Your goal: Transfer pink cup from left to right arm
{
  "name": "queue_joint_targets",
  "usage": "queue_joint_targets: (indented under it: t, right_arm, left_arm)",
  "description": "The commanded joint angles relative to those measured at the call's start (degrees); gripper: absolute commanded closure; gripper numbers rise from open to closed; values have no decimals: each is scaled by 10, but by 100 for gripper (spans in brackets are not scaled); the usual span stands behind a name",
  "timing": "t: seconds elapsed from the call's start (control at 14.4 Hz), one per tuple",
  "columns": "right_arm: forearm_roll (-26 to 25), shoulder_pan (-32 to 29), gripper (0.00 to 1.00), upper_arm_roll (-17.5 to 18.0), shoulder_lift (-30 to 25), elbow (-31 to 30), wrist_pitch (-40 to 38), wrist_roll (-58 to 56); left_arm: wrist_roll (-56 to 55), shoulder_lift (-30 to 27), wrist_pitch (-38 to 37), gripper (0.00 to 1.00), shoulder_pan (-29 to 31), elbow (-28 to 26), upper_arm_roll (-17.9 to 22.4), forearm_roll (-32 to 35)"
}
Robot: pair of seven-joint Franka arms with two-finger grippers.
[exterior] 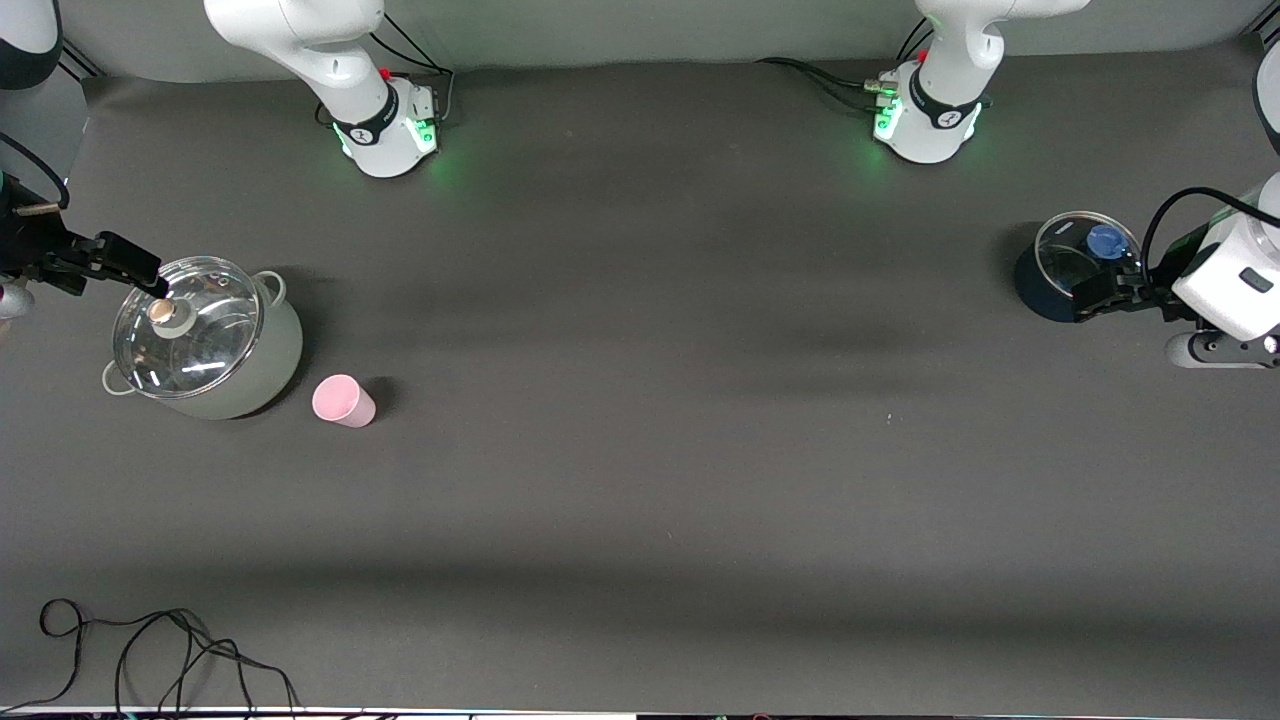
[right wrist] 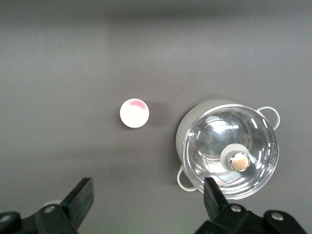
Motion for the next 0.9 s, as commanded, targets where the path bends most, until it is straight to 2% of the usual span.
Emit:
queue_joint_targets:
  t: [0.0, 0.14, 0.35, 0.56, 0.83]
  right_arm:
    - [13, -5, 0, 7, 25, 33, 12, -14]
    - [75, -5, 0, 6, 24, 25, 28, -14]
    - [79, -5, 0, 7, 16, 2, 23, -21]
    - [78, -7, 0, 6, 13, -4, -13, -31]
    - [77, -4, 0, 5, 14, -9, -15, -37]
  left_arm:
    - [7, -3, 0, 0, -2, 7, 1, 3]
    - [7, -3, 0, 0, -2, 7, 0, 3]
    - [7, -3, 0, 0, -2, 7, 1, 3]
    - [7, -3, 1, 0, -2, 7, 1, 3]
    - [7, -3, 2, 0, -2, 7, 0, 3]
